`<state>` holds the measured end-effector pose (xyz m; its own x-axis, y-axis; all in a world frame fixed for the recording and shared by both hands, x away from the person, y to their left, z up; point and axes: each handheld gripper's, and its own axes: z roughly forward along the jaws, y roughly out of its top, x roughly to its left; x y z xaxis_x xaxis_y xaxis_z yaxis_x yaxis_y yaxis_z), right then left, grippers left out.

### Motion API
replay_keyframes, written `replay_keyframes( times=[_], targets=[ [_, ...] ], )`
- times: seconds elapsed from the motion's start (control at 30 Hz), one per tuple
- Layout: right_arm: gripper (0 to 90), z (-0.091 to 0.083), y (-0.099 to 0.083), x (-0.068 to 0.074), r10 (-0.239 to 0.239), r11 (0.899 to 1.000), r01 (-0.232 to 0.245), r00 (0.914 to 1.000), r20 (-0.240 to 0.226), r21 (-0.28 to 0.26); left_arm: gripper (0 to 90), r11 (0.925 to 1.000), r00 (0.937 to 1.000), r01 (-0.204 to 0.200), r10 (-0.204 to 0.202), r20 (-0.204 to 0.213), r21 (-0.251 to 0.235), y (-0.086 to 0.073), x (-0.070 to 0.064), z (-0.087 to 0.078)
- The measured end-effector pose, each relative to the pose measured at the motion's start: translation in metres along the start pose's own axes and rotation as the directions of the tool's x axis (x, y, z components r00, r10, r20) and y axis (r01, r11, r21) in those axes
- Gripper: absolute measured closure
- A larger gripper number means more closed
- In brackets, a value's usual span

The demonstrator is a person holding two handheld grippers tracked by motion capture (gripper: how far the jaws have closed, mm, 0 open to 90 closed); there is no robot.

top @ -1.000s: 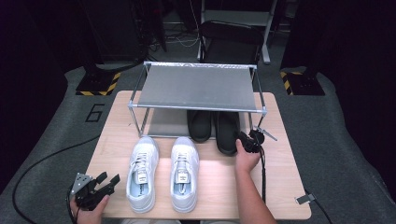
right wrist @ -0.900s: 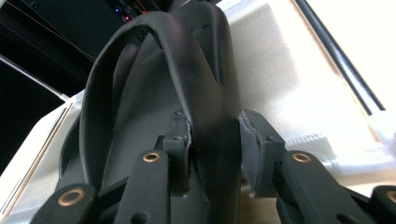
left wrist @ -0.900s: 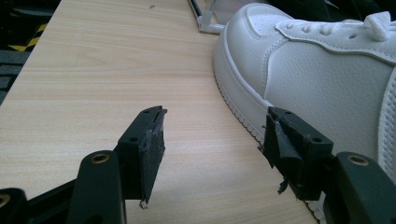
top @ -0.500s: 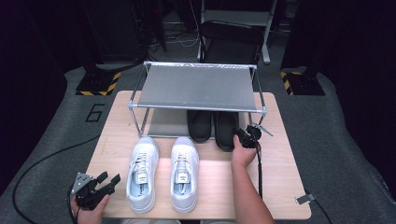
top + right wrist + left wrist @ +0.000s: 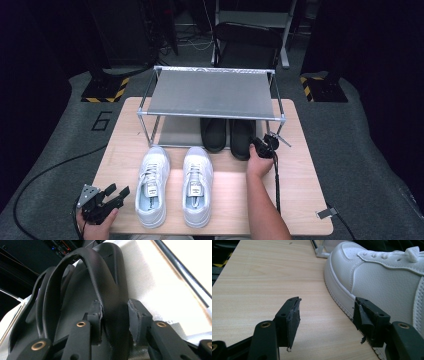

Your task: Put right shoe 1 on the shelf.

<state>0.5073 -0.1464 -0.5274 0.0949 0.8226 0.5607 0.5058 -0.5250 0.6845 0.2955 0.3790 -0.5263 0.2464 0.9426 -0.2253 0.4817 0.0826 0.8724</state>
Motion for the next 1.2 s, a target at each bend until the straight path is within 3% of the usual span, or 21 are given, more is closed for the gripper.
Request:
replay_keyframes(
  times=[0.13,0.23,0.37,0.53,0.57,0.8,0.93,1.13,1.2],
  targets=[
    [65.6,0.001,0.0,0.001,-0.007,1.0,0.007,1.0,0.006,0.001,38.0,1.0,1.0,0.002,-0.002,-0.001,-0.004,0.0,0.0,0.0],
    [65.6,0.001,0.004,0.006,-0.045,0.999,0.045,0.9989,0.014,-0.005,38.0,1.0,1.0,0.002,-0.002,-0.001,-0.005,0.0,0.0,0.0],
    [65.5,0.003,0.008,0.01,-0.03,1.0,0.03,0.9995,0.003,-0.008,38.0,1.0,1.0,0.001,-0.001,0.0,-0.002,0.0,0.0,0.0],
    [65.4,0.008,0.008,0.012,-0.063,0.998,0.063,0.9977,0.027,-0.003,38.0,0.9999,1.0,0.004,-0.004,-0.004,-0.011,-0.001,0.0,0.001],
    [65.5,0.009,0.008,0.012,-0.062,0.998,0.062,0.9976,0.032,-0.005,38.0,1.0,1.0,0.002,-0.002,0.002,0.005,-0.001,0.001,0.0],
    [65.3,0.012,0.009,0.011,-0.064,0.998,0.065,0.9973,0.036,-0.02,38.0,0.9999,1.0,0.009,-0.009,-0.002,-0.014,-0.002,0.0,0.0],
    [65.0,0.013,0.01,0.012,-0.056,0.998,0.056,0.9977,0.038,-0.024,38.0,1.0,1.0,0.007,-0.007,0.003,-0.001,-0.001,0.001,0.0],
    [61.3,0.014,0.009,0.01,-0.08,0.997,0.081,0.9954,0.054,-0.02,38.0,0.9999,1.0,0.01,-0.01,-0.001,-0.012,-0.002,0.0,0.0],
    [56.8,0.012,0.008,0.009,-0.079,0.996,0.081,0.9956,0.05,-0.047,38.0,0.9999,0.9999,0.014,-0.014,-0.001,-0.008,-0.002,0.0,0.0]
  ],
)
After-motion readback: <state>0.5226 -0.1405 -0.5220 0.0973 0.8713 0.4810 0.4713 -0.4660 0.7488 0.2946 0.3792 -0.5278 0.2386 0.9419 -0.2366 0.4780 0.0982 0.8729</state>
